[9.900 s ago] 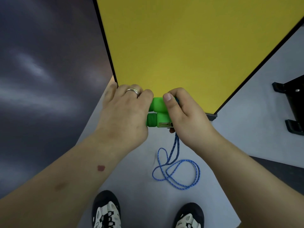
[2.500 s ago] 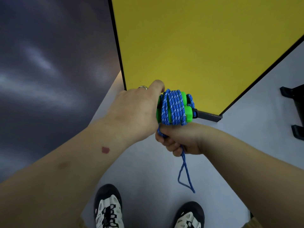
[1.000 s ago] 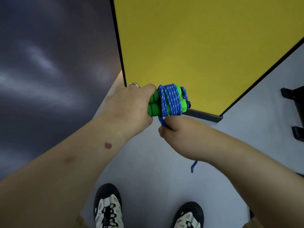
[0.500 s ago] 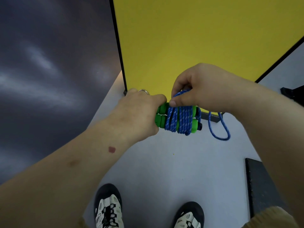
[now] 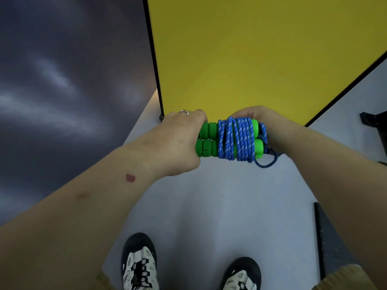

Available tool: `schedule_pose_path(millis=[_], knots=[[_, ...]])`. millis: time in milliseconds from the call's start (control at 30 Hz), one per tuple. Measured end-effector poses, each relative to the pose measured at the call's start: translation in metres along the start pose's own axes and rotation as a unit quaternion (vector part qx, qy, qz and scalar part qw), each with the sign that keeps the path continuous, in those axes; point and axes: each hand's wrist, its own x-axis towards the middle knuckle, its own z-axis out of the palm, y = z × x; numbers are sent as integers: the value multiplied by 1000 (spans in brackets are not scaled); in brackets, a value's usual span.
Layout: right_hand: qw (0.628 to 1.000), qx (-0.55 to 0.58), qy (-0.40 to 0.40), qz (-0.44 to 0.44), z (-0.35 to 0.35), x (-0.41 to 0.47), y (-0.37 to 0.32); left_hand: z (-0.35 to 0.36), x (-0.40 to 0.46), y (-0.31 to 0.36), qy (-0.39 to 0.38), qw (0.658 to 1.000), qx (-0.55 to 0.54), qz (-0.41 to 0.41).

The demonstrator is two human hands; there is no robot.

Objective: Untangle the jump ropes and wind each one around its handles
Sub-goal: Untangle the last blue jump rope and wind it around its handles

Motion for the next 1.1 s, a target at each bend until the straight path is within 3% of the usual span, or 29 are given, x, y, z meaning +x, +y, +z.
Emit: schedule_pose_path(millis=[100,200,400,633,900,1100], knots=[[995,74,8,63,9,-5,16,-1,0,-1,11,1000,-26,-7],[997,-78,14,20,24,-14,33,-1,0,-2,31,997,-65,-16],[997,-75,-1,-2,65,-30,25,2,6,-3,85,994,-64,-38],[949,-306,-24,-67,81,-51,-3,10,10,-13,119,993,-9,-26],[903,-423,-63,-42,46,-71,-65,17,10,-14,80,997,18,5],[909,-403,38,-101,27,-45,-72,14,6,-7,44,998,-7,55]])
